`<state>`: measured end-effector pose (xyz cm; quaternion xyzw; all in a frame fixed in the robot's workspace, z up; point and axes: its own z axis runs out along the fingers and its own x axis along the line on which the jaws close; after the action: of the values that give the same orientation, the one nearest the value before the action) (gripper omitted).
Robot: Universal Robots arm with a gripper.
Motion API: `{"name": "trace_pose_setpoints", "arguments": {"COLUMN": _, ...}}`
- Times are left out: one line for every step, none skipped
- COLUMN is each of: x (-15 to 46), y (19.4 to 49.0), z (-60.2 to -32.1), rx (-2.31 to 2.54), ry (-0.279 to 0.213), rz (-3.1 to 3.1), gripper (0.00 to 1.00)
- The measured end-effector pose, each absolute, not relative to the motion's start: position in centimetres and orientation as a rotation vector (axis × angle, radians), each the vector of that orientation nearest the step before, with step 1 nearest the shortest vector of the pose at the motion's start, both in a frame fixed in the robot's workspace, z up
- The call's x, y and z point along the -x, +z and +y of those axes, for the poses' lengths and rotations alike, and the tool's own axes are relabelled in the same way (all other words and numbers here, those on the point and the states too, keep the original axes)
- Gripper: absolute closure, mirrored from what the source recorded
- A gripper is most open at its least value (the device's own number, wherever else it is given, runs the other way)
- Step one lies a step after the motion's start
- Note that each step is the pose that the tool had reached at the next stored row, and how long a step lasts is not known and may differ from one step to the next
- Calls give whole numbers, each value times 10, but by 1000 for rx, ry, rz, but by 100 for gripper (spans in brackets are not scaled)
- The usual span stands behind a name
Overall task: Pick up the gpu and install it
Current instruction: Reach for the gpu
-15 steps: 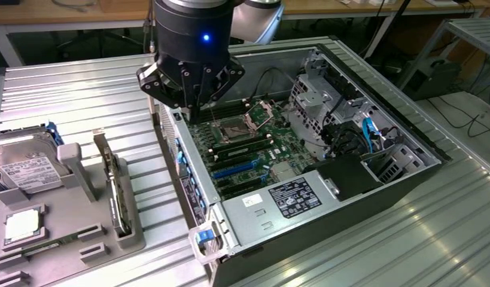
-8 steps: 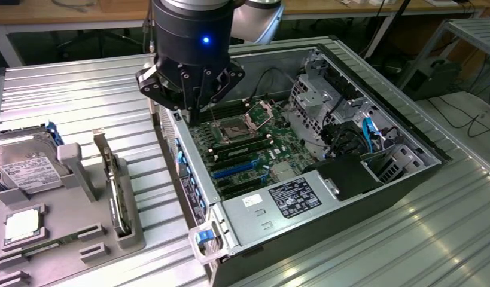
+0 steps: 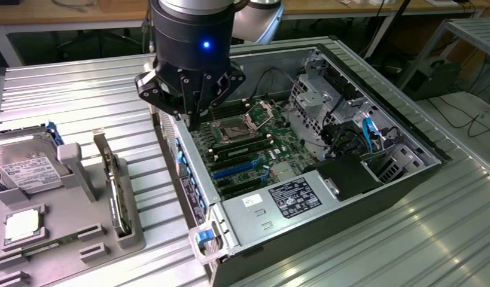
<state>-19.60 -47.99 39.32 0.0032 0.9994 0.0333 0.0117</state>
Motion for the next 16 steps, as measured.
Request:
{"name": "trace_pose_setpoints", "arguments": {"x": 196, "y": 393, "z": -481, "rx": -10, "ry": 104, "rz": 3116, "gripper": 89}}
{"name": "trace_pose_setpoints", "arguments": {"x": 197, "y": 393, "z": -483, "rx": -9, "ry": 105, "rz": 3116, "gripper": 89}}
{"name": "trace_pose_setpoints", "arguments": {"x": 198, "y": 393, "z": -484, "rx": -8, "ry": 105, "rz": 3116, "gripper": 89}}
{"name": "trace_pose_setpoints", "arguments": {"x": 198, "y": 393, "z": -485, "rx": -8, "ry": 106, "rz": 3116, "gripper": 89}}
{"name": "trace_pose_setpoints", "arguments": {"x": 199, "y": 393, "z": -486, "rx": -6, "ry": 106, "rz": 3116, "gripper": 89}}
{"name": "trace_pose_setpoints", "arguments": {"x": 199, "y": 393, "z": -487, "rx": -6, "ry": 107, "rz": 3116, "gripper": 89}}
{"name": "trace_pose_setpoints", "arguments": {"x": 199, "y": 393, "z": -488, "rx": -5, "ry": 107, "rz": 3116, "gripper": 89}}
{"name": "trace_pose_setpoints", "arguments": {"x": 200, "y": 393, "z": -489, "rx": -4, "ry": 108, "rz": 3116, "gripper": 89}}
{"name": "trace_pose_setpoints", "arguments": {"x": 200, "y": 393, "z": -490, "rx": -4, "ry": 108, "rz": 3116, "gripper": 89}}
{"name": "trace_pose_setpoints", "arguments": {"x": 200, "y": 393, "z": -491, "rx": -2, "ry": 109, "rz": 3116, "gripper": 89}}
{"name": "trace_pose_setpoints", "arguments": {"x": 201, "y": 393, "z": -492, "rx": -1, "ry": 109, "rz": 3116, "gripper": 89}}
{"name": "trace_pose_setpoints", "arguments": {"x": 201, "y": 393, "z": -493, "rx": -1, "ry": 109, "rz": 3116, "gripper": 89}}
{"name": "trace_pose_setpoints", "arguments": {"x": 201, "y": 393, "z": -494, "rx": 0, "ry": 110, "rz": 3116, "gripper": 89}}
{"name": "trace_pose_setpoints", "arguments": {"x": 202, "y": 393, "z": -495, "rx": 0, "ry": 110, "rz": 3116, "gripper": 89}}
{"name": "trace_pose_setpoints", "arguments": {"x": 202, "y": 393, "z": -495, "rx": 1, "ry": 110, "rz": 3116, "gripper": 89}}
{"name": "trace_pose_setpoints", "arguments": {"x": 202, "y": 393, "z": -496, "rx": 2, "ry": 110, "rz": 3116, "gripper": 89}}
